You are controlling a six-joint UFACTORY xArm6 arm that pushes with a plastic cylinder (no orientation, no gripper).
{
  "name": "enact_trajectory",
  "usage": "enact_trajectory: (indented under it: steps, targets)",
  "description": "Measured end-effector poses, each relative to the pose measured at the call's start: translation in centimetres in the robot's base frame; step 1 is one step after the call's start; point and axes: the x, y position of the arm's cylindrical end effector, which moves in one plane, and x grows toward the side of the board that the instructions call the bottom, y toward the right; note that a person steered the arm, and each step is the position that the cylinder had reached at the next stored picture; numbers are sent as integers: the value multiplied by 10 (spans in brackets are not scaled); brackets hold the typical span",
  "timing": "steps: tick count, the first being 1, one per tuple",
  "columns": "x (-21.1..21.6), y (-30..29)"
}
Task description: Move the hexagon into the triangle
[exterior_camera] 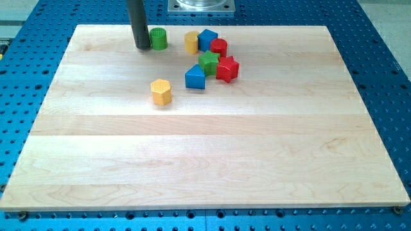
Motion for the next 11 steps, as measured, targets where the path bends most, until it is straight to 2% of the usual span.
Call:
enact_trajectory:
  steps: [1, 2, 3, 4, 6, 7, 8, 11]
  targets:
    - [3, 59]
    - [34, 25]
    - [108, -32]
    - [172, -16]
    - [138, 95]
    - [203, 71]
    - [200, 128]
    - [108, 127]
